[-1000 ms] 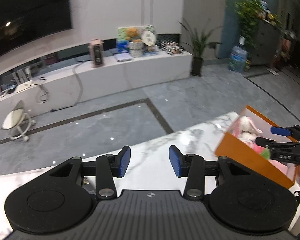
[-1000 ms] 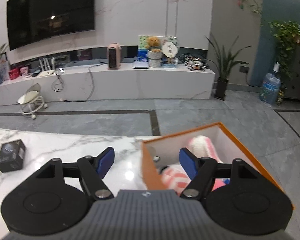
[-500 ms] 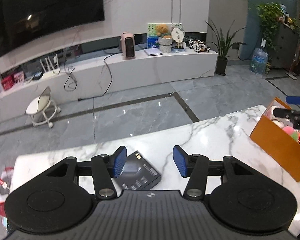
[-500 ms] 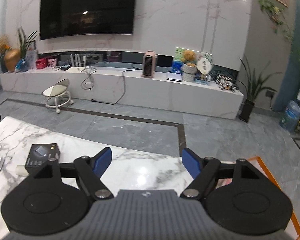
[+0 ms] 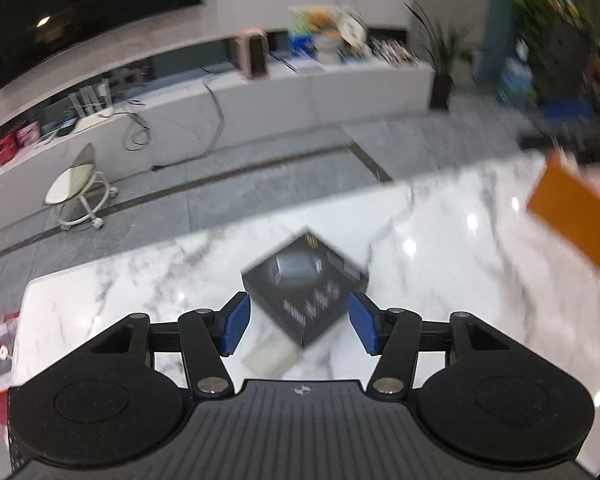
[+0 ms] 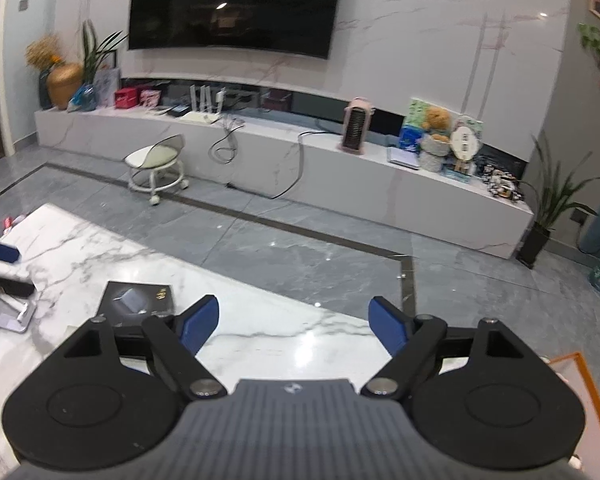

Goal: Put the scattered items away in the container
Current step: 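Move both open tools back to the black charger box and clear bag, then close the right gripper on the black charger box while the left approaches the clear bag, then close the left gripper on the clear plastic bag while the right lifts the charger box, then carry the clear bag with the left tool while the right carries the charger box to the box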

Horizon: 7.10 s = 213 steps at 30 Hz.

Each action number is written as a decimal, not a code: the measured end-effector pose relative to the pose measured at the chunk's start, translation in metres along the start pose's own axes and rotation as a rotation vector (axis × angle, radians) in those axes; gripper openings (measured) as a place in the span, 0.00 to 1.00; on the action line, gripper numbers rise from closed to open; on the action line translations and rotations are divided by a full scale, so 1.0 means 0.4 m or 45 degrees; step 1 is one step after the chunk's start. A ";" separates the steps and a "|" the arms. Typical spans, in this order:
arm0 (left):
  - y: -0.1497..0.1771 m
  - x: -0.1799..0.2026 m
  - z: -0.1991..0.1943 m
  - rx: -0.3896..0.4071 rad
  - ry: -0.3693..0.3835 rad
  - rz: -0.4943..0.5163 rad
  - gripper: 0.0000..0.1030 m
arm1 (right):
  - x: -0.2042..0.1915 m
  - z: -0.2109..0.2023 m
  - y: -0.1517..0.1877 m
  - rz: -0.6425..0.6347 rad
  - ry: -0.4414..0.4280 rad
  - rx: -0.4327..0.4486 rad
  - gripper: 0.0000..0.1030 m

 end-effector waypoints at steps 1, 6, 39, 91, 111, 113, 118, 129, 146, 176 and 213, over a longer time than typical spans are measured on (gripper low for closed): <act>0.023 0.008 0.018 -0.020 0.001 0.037 0.62 | -0.017 0.015 0.002 -0.010 -0.012 -0.009 0.81; 0.110 0.014 0.090 -0.050 0.093 0.117 0.61 | -0.089 0.083 0.015 -0.059 -0.060 -0.052 0.81; 0.205 -0.067 0.255 -0.119 0.149 0.056 0.46 | -0.366 0.410 0.131 0.001 -0.150 -0.266 0.97; 0.188 -0.107 0.289 -0.129 0.086 -0.081 0.42 | -0.341 0.466 0.169 0.053 0.016 -0.203 1.00; 0.177 -0.131 0.282 -0.172 0.082 -0.202 0.16 | -0.280 0.483 0.176 0.067 -0.010 -0.196 1.00; 0.178 -0.129 0.282 -0.172 0.084 -0.202 0.16 | -0.274 0.489 0.172 0.060 -0.023 -0.207 1.00; 0.179 -0.127 0.282 -0.173 0.089 -0.209 0.18 | -0.268 0.517 0.154 -0.018 -0.081 -0.313 1.00; 0.182 -0.123 0.276 -0.172 0.101 -0.224 0.20 | -0.231 0.592 0.107 -0.107 -0.210 -0.612 1.00; 0.184 -0.115 0.272 -0.167 0.107 -0.248 0.23 | -0.196 0.508 0.168 -0.055 -0.329 -0.931 1.00; 0.111 -0.086 0.157 -0.108 0.107 -0.223 0.06 | -0.077 0.348 0.120 0.029 -0.279 -0.770 0.99; -0.376 0.672 0.027 0.173 0.263 0.319 0.06 | 0.584 -0.227 0.170 0.392 -0.043 -0.349 0.99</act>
Point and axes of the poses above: each gripper's, at about its wrist camera, not at the fingertips, and z roughly the way its jaws point, x to its right, y to its underside, the point moved 5 cm from there along z, roughly the way its jaws point, and after that the axes turned 5 degrees about x, right-handed, at the moved point
